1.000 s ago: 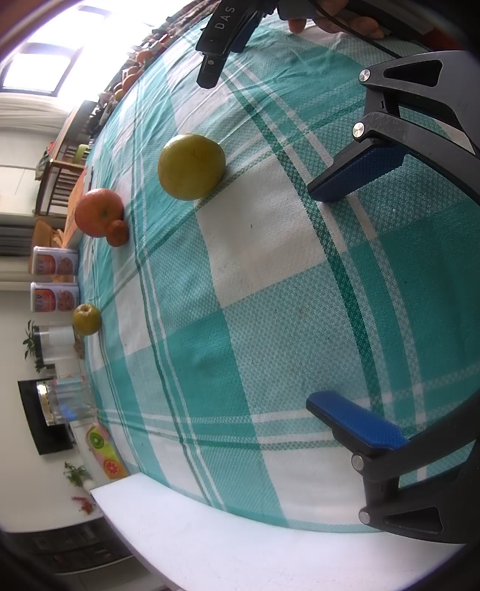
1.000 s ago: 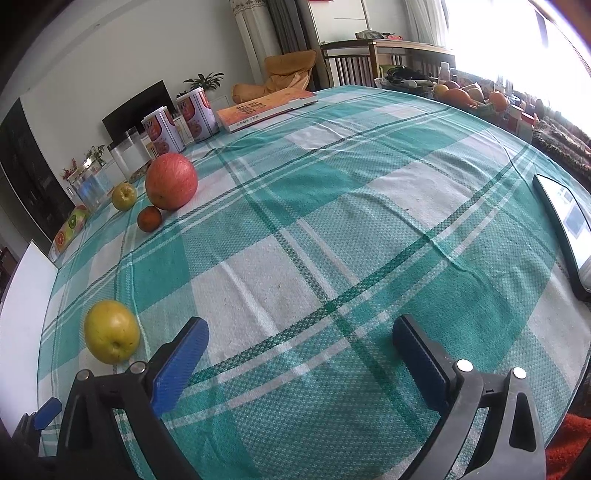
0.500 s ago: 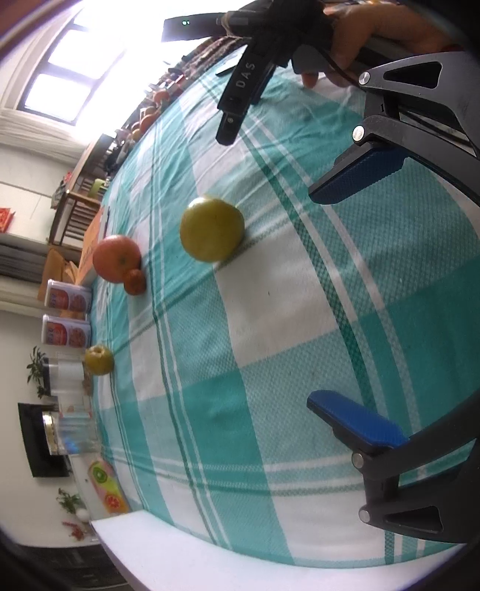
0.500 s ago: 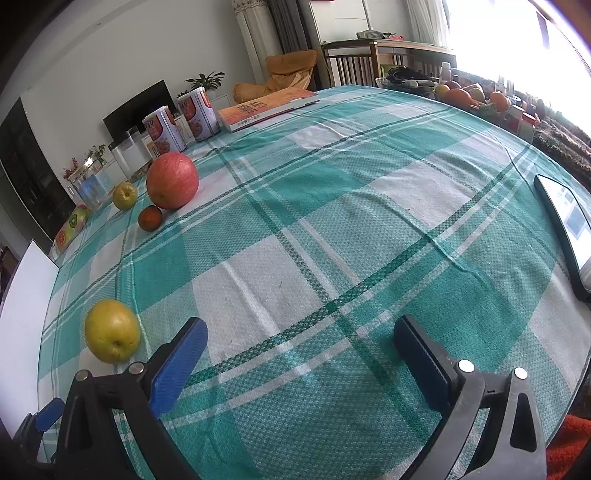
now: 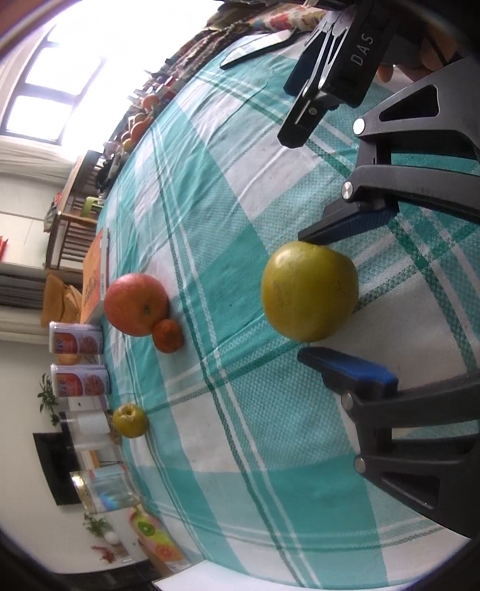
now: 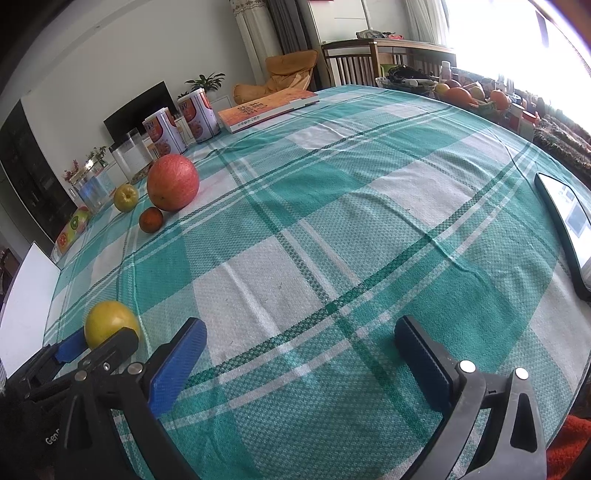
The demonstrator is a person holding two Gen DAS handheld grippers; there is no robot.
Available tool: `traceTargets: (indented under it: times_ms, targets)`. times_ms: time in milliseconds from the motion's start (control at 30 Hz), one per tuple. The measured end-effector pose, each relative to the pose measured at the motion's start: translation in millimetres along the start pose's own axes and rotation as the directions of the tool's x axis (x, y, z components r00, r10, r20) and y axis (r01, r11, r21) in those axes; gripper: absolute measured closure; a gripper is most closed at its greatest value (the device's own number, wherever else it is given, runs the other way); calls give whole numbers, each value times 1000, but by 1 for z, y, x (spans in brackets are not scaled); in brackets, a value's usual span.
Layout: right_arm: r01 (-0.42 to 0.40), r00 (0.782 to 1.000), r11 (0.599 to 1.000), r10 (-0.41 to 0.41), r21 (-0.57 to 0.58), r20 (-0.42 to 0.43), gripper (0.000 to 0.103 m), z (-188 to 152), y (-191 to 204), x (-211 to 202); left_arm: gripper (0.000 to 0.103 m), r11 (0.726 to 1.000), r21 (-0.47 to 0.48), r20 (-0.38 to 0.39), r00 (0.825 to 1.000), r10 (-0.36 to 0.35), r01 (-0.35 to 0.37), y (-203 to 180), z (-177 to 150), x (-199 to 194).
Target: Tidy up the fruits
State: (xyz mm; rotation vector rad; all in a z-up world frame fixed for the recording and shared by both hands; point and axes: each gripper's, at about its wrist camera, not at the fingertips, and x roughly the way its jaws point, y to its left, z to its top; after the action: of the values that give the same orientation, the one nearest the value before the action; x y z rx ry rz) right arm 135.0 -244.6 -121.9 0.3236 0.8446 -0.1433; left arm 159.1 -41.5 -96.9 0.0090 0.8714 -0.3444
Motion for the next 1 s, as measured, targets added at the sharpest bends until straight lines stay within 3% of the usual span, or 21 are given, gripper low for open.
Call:
traceTargets:
  times_ms: [200, 400, 567, 600, 733, 900, 1000]
  targets:
    - [-6, 1000, 1000, 6, 3, 1, 1, 0, -1, 0, 49, 997, -72, 11, 999, 41, -40, 28, -11, -32]
    - [-4, 1000, 1000, 4, 1, 0, 1, 0, 0, 0, 49, 981, -123, 29, 988, 152, -147, 74, -32, -68]
    - [-3, 1000, 1000, 3, 0, 0, 1, 0, 1, 0, 48, 966, -156, 15, 977, 212, -207, 100, -48, -69]
    - [-2, 1000, 1000, 2, 0, 0, 1, 0, 0, 0, 45, 964, -164, 15, 977, 214, -209, 103, -51, -68]
    - [-3, 1000, 1000, 3, 0, 0, 1, 0, 0, 0, 18, 957, -177, 31, 970, 241, -232, 109, -56, -65]
    - [-9, 1000, 1000, 10, -24, 25, 2, -3, 7, -7, 15, 954, -204, -12, 975, 222, -220, 118, -59, -56]
    - [-154, 986, 986, 158, -70, 44, 2, 4, 30, -7, 11, 956, -207, -12, 978, 210, -208, 119, -59, -55]
